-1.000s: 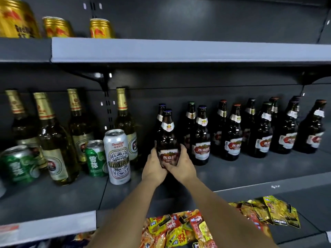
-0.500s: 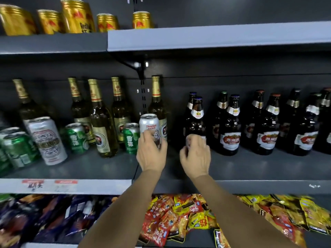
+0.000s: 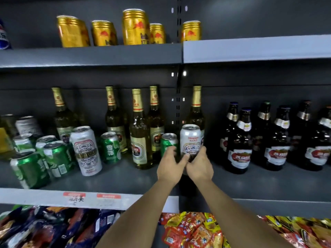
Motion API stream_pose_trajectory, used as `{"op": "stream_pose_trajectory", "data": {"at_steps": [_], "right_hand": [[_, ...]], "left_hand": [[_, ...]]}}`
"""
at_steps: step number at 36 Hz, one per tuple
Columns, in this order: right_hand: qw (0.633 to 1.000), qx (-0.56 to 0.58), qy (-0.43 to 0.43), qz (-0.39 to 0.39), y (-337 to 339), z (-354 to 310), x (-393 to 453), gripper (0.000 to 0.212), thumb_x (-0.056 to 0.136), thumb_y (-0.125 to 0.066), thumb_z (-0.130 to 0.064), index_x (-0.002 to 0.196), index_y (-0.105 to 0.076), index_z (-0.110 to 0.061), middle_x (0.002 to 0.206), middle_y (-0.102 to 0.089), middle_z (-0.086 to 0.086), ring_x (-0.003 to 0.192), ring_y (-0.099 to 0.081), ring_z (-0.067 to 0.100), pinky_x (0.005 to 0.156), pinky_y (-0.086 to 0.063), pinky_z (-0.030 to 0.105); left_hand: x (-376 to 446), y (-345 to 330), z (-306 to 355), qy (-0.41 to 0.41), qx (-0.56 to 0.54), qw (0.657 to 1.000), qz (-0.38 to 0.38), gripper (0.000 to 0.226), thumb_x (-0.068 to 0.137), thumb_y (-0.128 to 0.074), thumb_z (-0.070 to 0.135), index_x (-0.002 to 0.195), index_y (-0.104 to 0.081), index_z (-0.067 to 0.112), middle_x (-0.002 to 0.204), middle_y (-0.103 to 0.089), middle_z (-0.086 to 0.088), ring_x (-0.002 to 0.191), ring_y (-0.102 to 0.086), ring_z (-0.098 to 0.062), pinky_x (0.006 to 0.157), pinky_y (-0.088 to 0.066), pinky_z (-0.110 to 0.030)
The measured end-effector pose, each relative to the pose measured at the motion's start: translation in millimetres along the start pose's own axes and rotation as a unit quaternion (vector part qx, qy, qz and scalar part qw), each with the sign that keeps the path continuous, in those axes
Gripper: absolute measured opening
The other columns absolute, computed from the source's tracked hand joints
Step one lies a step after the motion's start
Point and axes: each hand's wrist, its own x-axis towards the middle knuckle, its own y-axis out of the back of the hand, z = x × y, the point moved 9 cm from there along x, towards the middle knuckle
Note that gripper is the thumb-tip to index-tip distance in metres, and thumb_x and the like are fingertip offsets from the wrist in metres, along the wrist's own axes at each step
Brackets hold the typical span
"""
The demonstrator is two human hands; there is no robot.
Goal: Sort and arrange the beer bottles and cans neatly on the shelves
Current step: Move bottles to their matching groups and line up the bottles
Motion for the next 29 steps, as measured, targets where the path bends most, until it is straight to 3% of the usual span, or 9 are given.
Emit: {"op": "stream_pose_trajectory", "data": {"at_steps": [5, 11, 15, 18, 25, 29], "right_hand": [[0.999, -0.02, 0.031, 0.035, 1.7, -13.1, -15.2, 0.045, 0.085, -0.062, -0.028, 0.119, -0.036, -0.014, 0.112, -0.061, 0.011, 0.099, -0.061, 0.036, 0.07, -0.037, 0.033], [0.996, -0.005, 0.09, 0.025, -6.5, -45.3, -39.9, 0.046, 0.081, -0.067, -0.034, 0.1, -0.027, -0.023, 0.104, -0.061, 0.008, 0.096, -0.061, 0.036, 0.068, -0.037, 0.034], [0.991, -0.003, 0.129, -0.022, -25.9, -76.4, -60.4, 0.048, 0.083, -0.065, -0.035, 0.117, -0.036, -0.017, 0.111, -0.062, 0.009, 0.1, -0.06, 0.037, 0.072, -0.038, 0.035], [0.987, 0.0, 0.151, -0.049, -44.7, -95.5, -78.2, 0.045, 0.084, -0.064, -0.035, 0.116, -0.037, -0.019, 0.109, -0.063, 0.009, 0.098, -0.061, 0.036, 0.07, -0.037, 0.033], [0.973, 0.029, 0.194, -0.12, -99.1, -148.5, -127.0, 0.058, 0.082, -0.065, -0.04, 0.128, -0.035, -0.022, 0.107, -0.065, 0.008, 0.093, -0.063, 0.036, 0.066, -0.041, 0.033], [0.966, 0.039, 0.209, -0.15, -132.3, -190.6, -161.2, 0.049, 0.082, -0.065, -0.038, 0.118, -0.038, -0.02, 0.106, -0.064, 0.009, 0.095, -0.062, 0.035, 0.067, -0.04, 0.032]], "left_hand": [[-2.8, 6.0, 0.0, -0.009, -0.017, 0.999, -0.043, 0.055, 0.083, -0.062, 0.061, 0.121, -0.052, 0.023, 0.116, -0.066, 0.001, 0.107, -0.062, -0.019, 0.088, -0.051, -0.038], [-18.0, 40.6, -8.4, 0.011, -0.044, 0.998, -0.038, 0.053, 0.08, -0.068, 0.059, 0.118, -0.053, 0.024, 0.104, -0.066, 0.005, 0.099, -0.062, -0.017, 0.084, -0.051, -0.033], [-30.9, 77.8, -25.8, 0.046, -0.082, 0.996, -0.01, 0.059, 0.077, -0.073, 0.055, 0.124, -0.052, 0.027, 0.109, -0.067, 0.006, 0.101, -0.063, -0.016, 0.09, -0.052, -0.036], [-41.6, 106.8, -41.3, 0.067, -0.085, 0.994, 0.013, 0.062, 0.077, -0.074, 0.053, 0.129, -0.052, 0.027, 0.117, -0.067, 0.004, 0.108, -0.061, -0.016, 0.092, -0.05, -0.033], [-73.5, 192.8, -77.5, 0.093, -0.044, 0.99, 0.101, 0.058, 0.068, -0.074, 0.058, 0.115, -0.061, 0.027, 0.107, -0.071, 0.006, 0.1, -0.065, -0.015, 0.086, -0.055, -0.038], [-91.0, 249.1, -104.8, 0.113, -0.025, 0.983, 0.144, 0.051, 0.069, -0.074, 0.057, 0.108, -0.062, 0.027, 0.097, -0.07, 0.01, 0.093, -0.066, -0.012, 0.081, -0.055, -0.034]]}}
